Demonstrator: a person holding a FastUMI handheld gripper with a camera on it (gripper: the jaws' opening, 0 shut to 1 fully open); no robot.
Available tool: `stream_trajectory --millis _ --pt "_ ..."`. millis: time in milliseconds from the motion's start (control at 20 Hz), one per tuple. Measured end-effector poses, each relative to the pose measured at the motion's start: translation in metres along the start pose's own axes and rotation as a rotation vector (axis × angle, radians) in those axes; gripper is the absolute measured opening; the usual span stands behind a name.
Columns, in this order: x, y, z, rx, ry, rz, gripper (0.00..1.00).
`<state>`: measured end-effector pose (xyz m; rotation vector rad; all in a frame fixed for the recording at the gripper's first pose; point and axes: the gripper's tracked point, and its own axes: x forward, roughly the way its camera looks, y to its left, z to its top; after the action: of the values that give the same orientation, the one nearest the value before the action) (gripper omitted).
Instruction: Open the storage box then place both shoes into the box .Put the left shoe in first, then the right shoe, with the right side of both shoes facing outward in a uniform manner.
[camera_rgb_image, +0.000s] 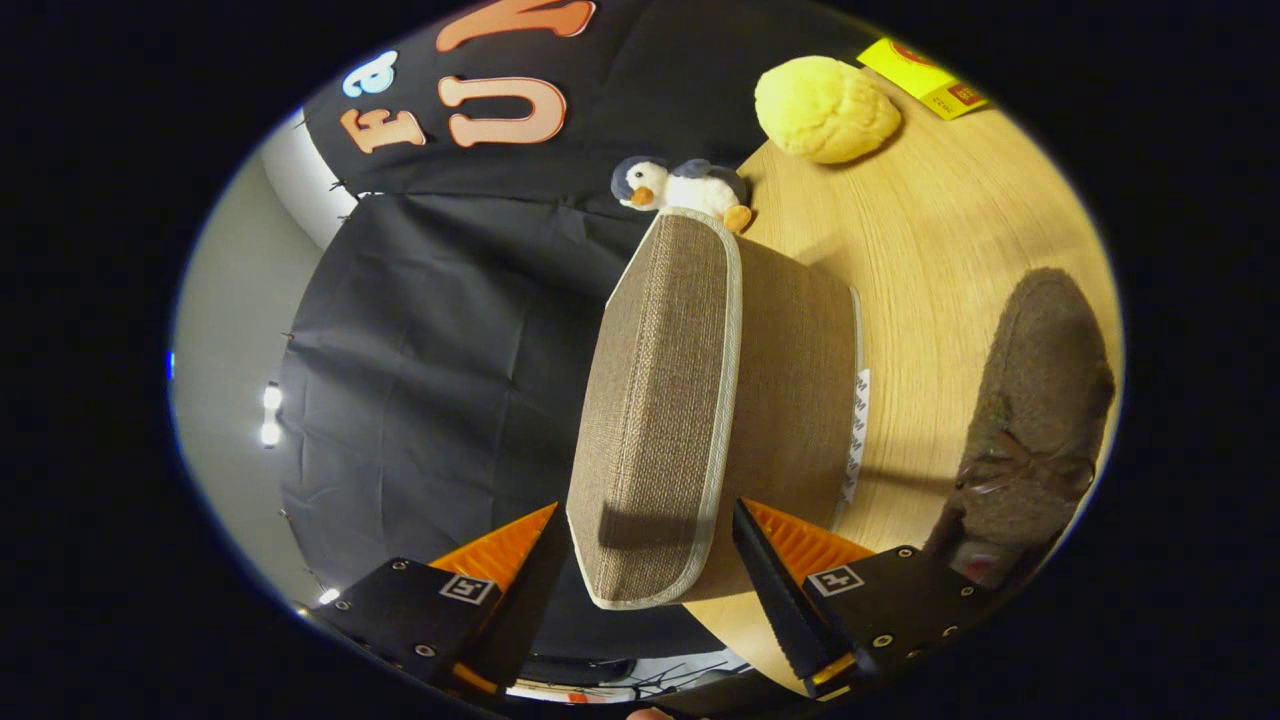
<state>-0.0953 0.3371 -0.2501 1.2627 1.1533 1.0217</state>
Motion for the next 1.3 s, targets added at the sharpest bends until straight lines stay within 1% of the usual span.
stream_trajectory --millis 100,150,250,300,400,450,550,600,650,700,750,800,850,900,950,1050,1150,1300 --pt "0.003 0.007 0.000 0.007 -0.014 0.034 0.95" --pt "0.005 0.006 -0.003 0.003 -0.009 0.031 0.95" --pt "0.003 0.002 -0.002 -0.012 -0.015 0.016 0.89" --pt "0.001 0.003 -0.001 -0.007 -0.017 0.021 0.76" --pt "-0.004 0.008 0.001 0.011 -0.029 0.046 0.67" --pt "-0.004 0.008 0.004 0.010 -0.039 0.051 0.66" --pt "-0.015 0.011 0.006 0.015 -0.061 0.052 0.60" --pt "-0.019 0.011 0.006 0.011 -0.069 0.047 0.48" --pt "-0.021 0.009 0.008 0.009 -0.081 0.035 0.43" --pt "-0.022 0.009 0.007 0.012 -0.086 0.035 0.34" --pt "-0.023 0.010 0.008 0.019 -0.094 0.042 0.31" --pt "-0.028 0.028 0.010 0.054 -0.103 0.125 0.26" --pt "-0.031 0.045 0.018 0.077 -0.140 0.184 0.24" --pt "-0.034 0.049 0.024 0.058 -0.171 0.182 0.20" --pt "-0.030 0.051 0.026 0.043 -0.167 0.176 0.17" --pt "-0.028 0.062 0.021 0.051 -0.155 0.195 0.17" --pt "-0.026 0.079 0.029 0.043 -0.172 0.218 0.17" --pt "-0.024 0.119 0.036 0.015 -0.207 0.267 0.12"
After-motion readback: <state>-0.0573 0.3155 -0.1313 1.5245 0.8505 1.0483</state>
